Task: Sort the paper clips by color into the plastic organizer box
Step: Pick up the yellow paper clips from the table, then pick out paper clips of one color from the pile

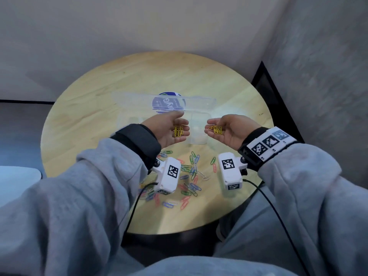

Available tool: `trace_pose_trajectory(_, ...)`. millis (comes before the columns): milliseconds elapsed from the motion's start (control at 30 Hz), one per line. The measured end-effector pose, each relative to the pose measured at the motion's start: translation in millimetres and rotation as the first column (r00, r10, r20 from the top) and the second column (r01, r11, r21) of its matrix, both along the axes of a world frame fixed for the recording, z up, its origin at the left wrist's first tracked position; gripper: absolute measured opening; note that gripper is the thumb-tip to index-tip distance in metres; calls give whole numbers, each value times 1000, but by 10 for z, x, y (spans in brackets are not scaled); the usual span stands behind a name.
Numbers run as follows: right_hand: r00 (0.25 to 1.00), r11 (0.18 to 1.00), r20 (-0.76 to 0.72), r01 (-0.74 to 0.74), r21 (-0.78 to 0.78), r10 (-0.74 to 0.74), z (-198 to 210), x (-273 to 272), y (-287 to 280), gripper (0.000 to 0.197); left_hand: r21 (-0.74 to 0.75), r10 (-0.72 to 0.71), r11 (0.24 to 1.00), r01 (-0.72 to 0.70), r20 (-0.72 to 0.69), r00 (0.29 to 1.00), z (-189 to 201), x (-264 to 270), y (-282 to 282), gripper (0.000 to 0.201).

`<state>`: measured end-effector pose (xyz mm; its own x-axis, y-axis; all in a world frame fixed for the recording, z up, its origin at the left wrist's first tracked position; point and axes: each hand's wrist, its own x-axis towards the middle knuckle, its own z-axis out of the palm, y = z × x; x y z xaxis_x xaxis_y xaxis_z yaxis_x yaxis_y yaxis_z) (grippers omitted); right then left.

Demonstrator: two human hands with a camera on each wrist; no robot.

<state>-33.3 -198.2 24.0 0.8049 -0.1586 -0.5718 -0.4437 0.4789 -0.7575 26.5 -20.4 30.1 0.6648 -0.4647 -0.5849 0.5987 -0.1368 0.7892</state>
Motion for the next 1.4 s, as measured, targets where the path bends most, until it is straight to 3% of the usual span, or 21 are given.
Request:
trace_pose_trajectory(200,997,996,14,78,51,-79,-11,203,-41,29,-30,58,998,-59,-54,997,-42,142,-312,39)
trace_pose_trajectory(467,999,999,14,-41,-32,42,-60,259,-72,26,-101,62,993,-67,-56,997,-80,153,-511,68)
trace_pose_trajectory(533,997,993,20,-69,-100,71,-71,212,-93,25,-84,43,996,-43,-7,999,-95,141,-488,60)
trace_pose_trajectory(567,996,987,27,-76,-140,81,-59,182,-94,22,-59,25,998,-22,40,999,-96,129,-465,47)
trace_pose_trajectory(633,994,971,45,-91,-223,104,-23,114,-102,17,70,-84,995,73,173,981,-90,93,-396,16)
trace_pose_trajectory(667,990,954,41,-115,-278,132,-12,79,-110,18,173,-184,975,142,256,949,-94,67,-351,12)
trace_pose_trajectory(733,969,853,-29,-230,-469,246,-21,-8,-131,20,439,-446,857,269,372,814,-141,17,-265,19)
trace_pose_trajectory(800,900,579,-227,-416,-701,372,-72,-95,-144,14,711,-693,642,288,377,614,-177,-53,-200,24)
trace_pose_trajectory(867,809,302,-422,-557,-774,409,-149,-165,-142,7,872,-838,431,234,291,461,-236,-122,-180,30)
trace_pose_trajectory(933,745,173,-520,-627,-759,418,-211,-205,-112,9,919,-885,339,203,239,399,-304,-160,-200,35)
trace_pose_trajectory(1067,655,-39,-626,-676,-735,423,-342,-204,13,27,945,-944,255,207,196,266,-428,-195,-265,41)
trace_pose_trajectory(1167,606,-148,-670,-685,-714,429,-424,-196,93,34,950,-970,204,235,164,179,-501,-191,-303,39)
trace_pose_trajectory(1300,595,-214,-682,-666,-714,425,-464,-140,115,28,945,-965,234,229,198,171,-584,-167,-260,27)
trace_pose_trajectory(1400,528,-281,-748,-707,-649,401,-524,-93,130,25,941,-955,267,210,229,190,-634,-149,-209,17)
